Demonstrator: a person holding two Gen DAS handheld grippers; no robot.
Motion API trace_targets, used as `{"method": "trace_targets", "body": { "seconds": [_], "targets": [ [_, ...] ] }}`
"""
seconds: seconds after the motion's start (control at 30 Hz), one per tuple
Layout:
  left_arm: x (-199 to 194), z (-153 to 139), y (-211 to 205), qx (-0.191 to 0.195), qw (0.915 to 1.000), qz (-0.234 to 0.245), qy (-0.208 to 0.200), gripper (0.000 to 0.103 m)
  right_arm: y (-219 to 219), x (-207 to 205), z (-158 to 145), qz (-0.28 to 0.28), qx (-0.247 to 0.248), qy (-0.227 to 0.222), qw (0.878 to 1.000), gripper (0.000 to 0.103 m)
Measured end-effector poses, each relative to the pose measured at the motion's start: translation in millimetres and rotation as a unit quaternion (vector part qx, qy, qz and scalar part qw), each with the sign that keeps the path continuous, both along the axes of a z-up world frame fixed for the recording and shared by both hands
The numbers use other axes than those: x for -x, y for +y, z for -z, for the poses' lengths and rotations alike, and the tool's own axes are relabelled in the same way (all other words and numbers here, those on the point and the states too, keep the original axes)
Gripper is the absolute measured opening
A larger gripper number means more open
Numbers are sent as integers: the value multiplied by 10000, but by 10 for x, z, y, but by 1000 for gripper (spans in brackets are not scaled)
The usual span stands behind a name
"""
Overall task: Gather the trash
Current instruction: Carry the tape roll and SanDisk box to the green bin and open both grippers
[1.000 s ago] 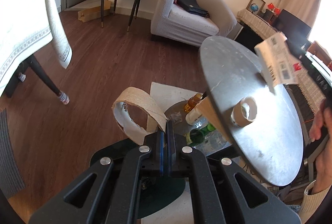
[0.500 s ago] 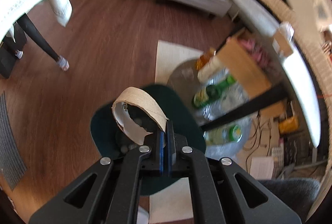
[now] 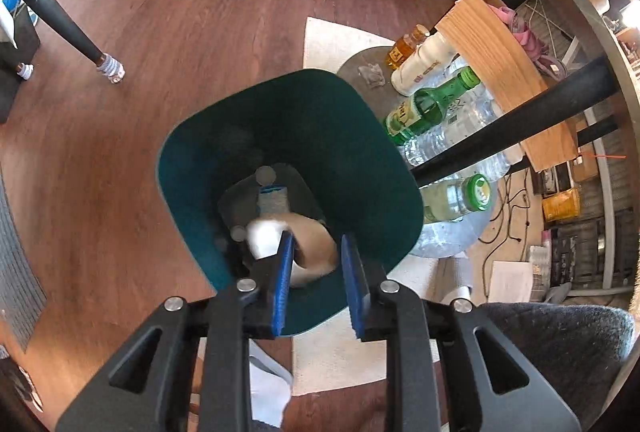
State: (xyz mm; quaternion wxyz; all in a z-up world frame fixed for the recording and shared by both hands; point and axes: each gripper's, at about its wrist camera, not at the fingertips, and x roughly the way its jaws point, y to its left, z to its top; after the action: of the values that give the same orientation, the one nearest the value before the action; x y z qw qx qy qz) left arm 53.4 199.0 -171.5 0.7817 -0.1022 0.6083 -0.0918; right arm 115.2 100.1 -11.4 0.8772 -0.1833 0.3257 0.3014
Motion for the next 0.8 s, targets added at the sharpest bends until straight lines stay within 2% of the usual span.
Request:
{"method": "trace_targets", "body": {
  "seconds": [0.23, 0.47, 0.8],
  "targets": [
    [33, -138, 222, -30, 9997, -189, -161, 26, 221, -8, 212, -76, 254, 176, 9995, 1],
    [74, -412, 496, -105, 9973, -494, -539, 26, 396, 23, 406, -151, 452, 321, 9983, 1],
    [39, -967, 878, -169, 9861, -1113, -1222, 26, 651, 95, 818, -387, 843, 628, 9937, 1]
  ]
}}
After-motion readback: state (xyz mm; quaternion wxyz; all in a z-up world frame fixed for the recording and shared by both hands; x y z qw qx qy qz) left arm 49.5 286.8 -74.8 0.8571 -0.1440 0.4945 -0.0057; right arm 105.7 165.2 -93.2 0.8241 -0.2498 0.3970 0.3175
